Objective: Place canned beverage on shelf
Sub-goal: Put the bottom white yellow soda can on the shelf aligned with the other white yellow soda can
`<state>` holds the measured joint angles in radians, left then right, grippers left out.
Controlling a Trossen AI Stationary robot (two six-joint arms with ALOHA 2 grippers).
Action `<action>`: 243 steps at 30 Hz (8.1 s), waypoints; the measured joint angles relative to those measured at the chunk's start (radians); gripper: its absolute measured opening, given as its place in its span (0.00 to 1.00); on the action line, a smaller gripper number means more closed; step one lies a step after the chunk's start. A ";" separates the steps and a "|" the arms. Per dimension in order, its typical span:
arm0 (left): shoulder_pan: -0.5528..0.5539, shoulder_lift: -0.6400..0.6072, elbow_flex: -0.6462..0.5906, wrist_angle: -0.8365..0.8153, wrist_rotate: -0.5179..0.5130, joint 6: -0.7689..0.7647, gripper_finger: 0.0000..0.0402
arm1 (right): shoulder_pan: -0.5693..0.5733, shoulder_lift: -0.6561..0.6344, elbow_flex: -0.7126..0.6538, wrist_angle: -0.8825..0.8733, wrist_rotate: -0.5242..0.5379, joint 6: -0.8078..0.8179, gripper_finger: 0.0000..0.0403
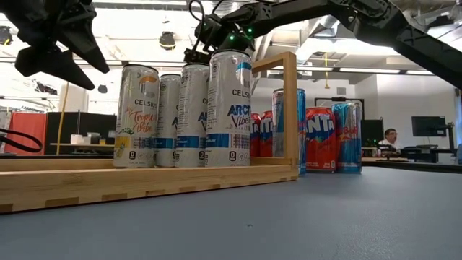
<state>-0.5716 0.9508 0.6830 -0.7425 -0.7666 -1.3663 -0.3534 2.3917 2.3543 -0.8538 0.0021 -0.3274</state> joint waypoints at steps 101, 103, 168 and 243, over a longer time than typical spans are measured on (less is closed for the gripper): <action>0.000 0.000 0.000 -0.033 0.045 0.062 0.63 | 0.414 -0.099 -0.003 -0.121 -0.287 -0.697 0.45; 0.000 0.000 0.000 -0.032 0.045 0.061 0.63 | 0.411 -0.097 -0.003 -0.135 -0.276 -0.708 0.45; 0.000 0.000 0.000 -0.028 -0.005 0.046 0.63 | 0.399 -0.134 -0.001 -0.133 -0.205 -0.645 0.62; 0.000 0.000 0.000 -0.008 -0.027 -0.017 0.63 | 0.452 -0.083 -0.020 -0.054 -0.050 -0.421 0.47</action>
<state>-0.5716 0.9506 0.6827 -0.7506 -0.7933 -1.3834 0.0982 2.3089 2.3344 -0.9073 -0.0475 -0.7486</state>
